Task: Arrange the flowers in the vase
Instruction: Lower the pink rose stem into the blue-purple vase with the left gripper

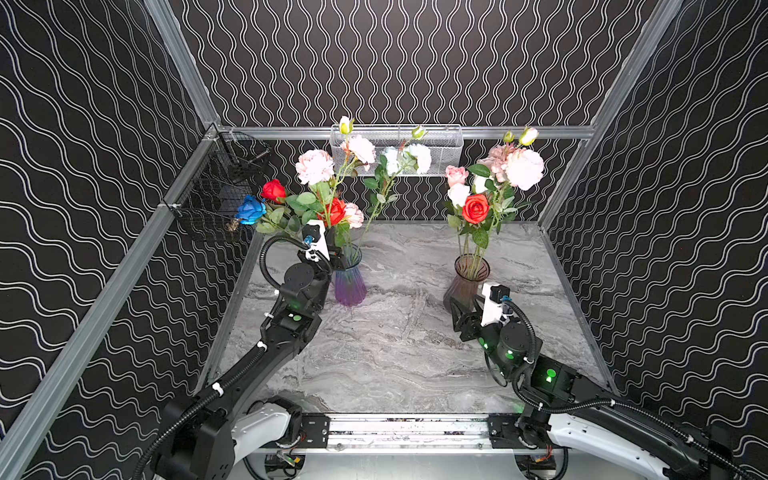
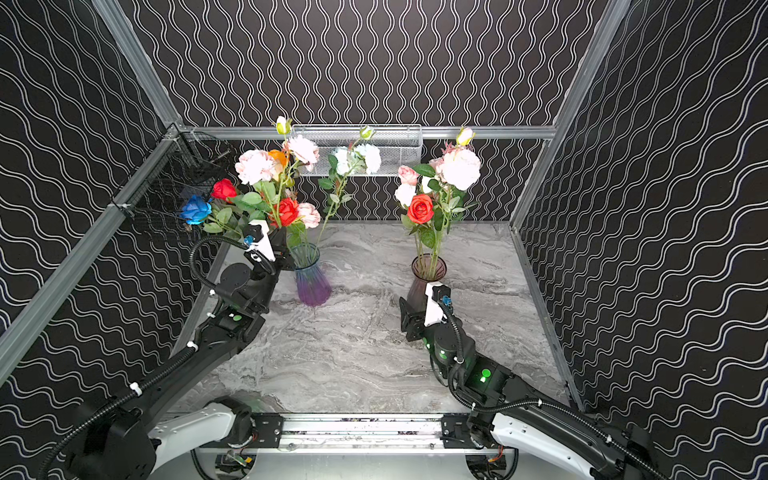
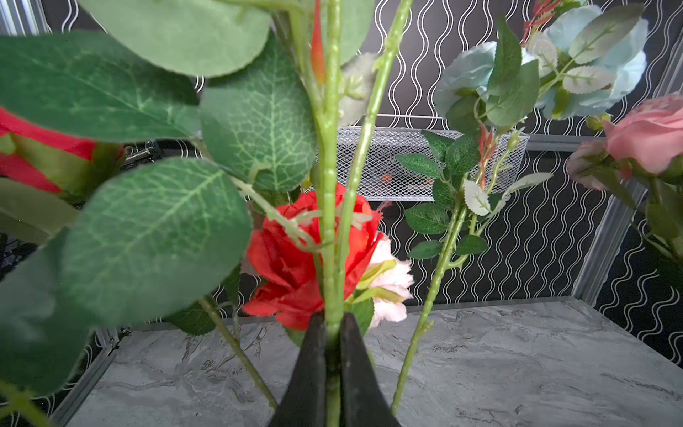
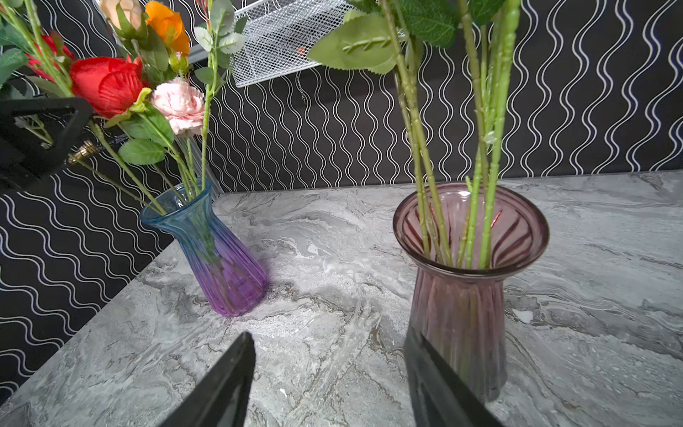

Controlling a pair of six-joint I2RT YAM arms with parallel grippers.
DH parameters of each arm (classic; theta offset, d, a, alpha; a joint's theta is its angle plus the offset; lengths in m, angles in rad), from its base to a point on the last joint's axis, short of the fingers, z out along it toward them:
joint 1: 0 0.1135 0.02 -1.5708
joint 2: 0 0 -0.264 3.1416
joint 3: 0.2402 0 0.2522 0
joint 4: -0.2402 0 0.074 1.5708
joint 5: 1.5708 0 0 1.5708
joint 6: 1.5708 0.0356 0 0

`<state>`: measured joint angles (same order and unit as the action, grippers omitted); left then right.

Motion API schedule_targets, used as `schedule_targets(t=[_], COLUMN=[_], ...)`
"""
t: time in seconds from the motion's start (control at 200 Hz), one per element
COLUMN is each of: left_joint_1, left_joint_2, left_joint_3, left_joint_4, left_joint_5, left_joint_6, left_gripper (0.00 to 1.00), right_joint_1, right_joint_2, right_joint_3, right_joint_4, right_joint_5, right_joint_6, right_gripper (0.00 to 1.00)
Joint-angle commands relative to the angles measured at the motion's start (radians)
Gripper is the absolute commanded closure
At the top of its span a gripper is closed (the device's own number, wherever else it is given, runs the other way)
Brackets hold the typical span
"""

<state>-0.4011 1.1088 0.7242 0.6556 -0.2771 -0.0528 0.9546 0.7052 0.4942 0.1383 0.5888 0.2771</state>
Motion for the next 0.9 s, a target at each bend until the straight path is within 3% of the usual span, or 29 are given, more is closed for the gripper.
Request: schedule_targets(t=[0.0, 0.44, 0.586, 0.751, 0.896], left_joint_1=[0.002, -0.002, -0.002, -0.002, -0.002], left_joint_2=[-0.006, -0.005, 0.000, -0.011, -0.013], left_joint_3=[0.000, 0.007, 0.032, 0.033, 0.052], left_joint_4=[-0.001, -0.089, -0.162, -0.185, -0.228], left_joint_5=[0.002, 0.009, -0.001, -0.012, -0.007], left_joint_6=[-0.016, -0.056, -0.059, -0.080, -0.095], left_gripper=[1.00, 0.88, 0.75, 0.73, 0.64], right_joint_1=[-0.001, 0.000, 0.000, 0.000, 0.000], right_joint_2=[-0.002, -0.006, -0.012, -0.012, -0.010], right_joint_3=[0.003, -0.002, -0.008, -0.009, -0.002], right_joint_4=[0.023, 0.021, 0.029, 0.026, 0.017], right_joint_5=[-0.003, -0.006, -0.007, -0.004, -0.005], right_joint_6=[0.010, 0.016, 0.017, 0.019, 0.019], right_gripper=[0.35, 0.34, 0.34, 0.34, 0.34])
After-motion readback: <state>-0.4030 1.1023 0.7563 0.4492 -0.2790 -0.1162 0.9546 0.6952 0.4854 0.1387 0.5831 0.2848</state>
